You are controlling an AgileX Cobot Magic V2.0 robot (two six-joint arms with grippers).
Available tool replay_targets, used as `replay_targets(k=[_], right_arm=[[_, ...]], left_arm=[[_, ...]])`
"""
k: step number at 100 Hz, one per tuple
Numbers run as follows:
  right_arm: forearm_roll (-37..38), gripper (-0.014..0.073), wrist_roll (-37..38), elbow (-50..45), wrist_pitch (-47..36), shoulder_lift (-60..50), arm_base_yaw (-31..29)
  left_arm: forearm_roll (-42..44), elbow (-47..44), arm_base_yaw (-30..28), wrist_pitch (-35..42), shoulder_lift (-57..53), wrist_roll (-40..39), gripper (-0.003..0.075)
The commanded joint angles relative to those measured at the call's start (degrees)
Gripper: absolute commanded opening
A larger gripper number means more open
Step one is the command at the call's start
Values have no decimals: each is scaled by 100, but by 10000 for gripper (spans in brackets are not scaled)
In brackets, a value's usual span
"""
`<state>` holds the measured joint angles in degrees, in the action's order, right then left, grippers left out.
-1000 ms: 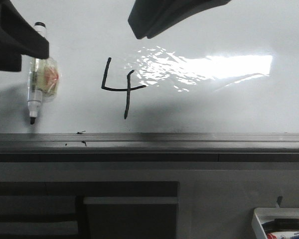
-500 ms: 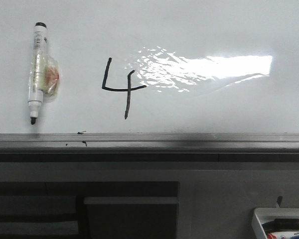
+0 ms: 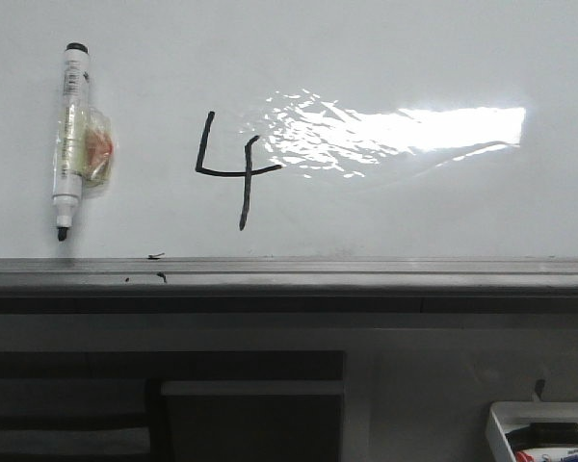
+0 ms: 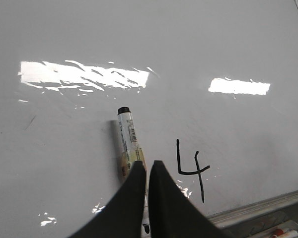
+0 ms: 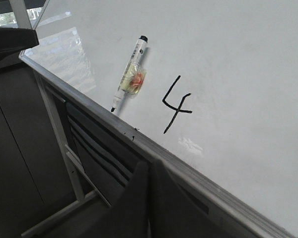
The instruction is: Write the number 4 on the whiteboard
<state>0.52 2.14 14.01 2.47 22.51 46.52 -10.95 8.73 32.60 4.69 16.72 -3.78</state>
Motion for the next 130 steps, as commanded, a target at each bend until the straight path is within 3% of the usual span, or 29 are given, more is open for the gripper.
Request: replay_targets(k=[1, 76, 105, 119, 130], right_arm=[[64, -61, -58, 98, -405, -53, -41], [64, -61, -58, 98, -414, -53, -41], [64, -61, -58, 98, -414, -53, -41], [64, -61, -58, 98, -414, -53, -41], [64, -61, -58, 98, -414, -53, -41]], left_arm=[[29, 163, 25, 414, 35, -9, -20], [216, 151, -30, 398, 35, -9, -20], [1095, 11, -1526, -287, -710, -9, -20], [1207, -283, -2328, -427, -1107, -19, -20], [1223, -664, -2632, -649, -1417, -79, -20]])
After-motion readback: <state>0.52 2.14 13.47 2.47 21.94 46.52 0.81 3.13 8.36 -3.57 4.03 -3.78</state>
